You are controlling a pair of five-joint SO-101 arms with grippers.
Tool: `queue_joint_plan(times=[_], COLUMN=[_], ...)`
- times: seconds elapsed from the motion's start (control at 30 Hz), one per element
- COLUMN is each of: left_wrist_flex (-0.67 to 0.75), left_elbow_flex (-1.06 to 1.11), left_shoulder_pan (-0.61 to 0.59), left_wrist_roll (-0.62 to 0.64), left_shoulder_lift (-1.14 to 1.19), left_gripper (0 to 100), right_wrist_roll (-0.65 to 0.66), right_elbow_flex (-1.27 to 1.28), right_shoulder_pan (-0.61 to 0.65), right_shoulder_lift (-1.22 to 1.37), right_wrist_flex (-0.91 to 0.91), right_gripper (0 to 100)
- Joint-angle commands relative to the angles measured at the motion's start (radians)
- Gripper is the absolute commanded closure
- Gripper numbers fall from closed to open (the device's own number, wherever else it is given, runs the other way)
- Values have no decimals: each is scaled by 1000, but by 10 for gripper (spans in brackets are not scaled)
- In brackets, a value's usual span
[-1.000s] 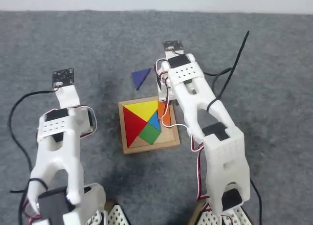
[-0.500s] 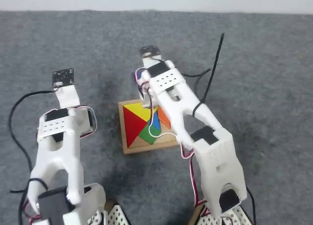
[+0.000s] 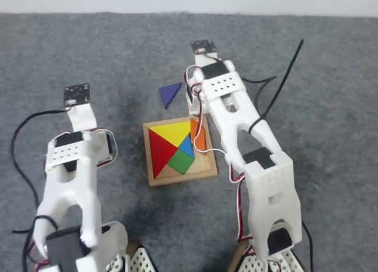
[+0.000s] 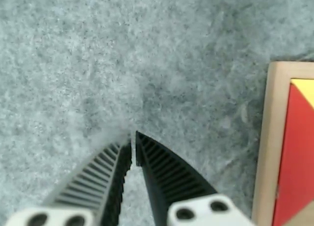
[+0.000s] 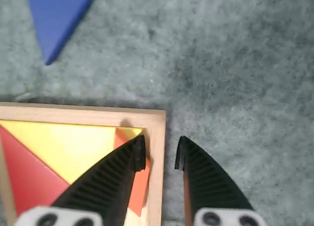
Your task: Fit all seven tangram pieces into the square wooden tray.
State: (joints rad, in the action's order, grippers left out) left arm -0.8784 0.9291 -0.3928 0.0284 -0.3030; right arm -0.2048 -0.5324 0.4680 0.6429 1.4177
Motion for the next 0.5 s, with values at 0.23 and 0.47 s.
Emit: queue_joint_plan(times=[0.23, 0.47], left_wrist_flex=[20, 20], left_elbow_flex=[-7, -7], left_shoulder_pan=[6, 6], left_wrist_roll=[-14, -14], left_shoulder_lift=[-31, -31], left_gripper=[989, 989], right_wrist_roll=[-8, -21], right_elbow_flex=[-81, -80], right_shoulder_pan=[108, 56], right_shoulder_lift=[96, 140], right_wrist_flex=[-7, 8], right_gripper=[707, 795])
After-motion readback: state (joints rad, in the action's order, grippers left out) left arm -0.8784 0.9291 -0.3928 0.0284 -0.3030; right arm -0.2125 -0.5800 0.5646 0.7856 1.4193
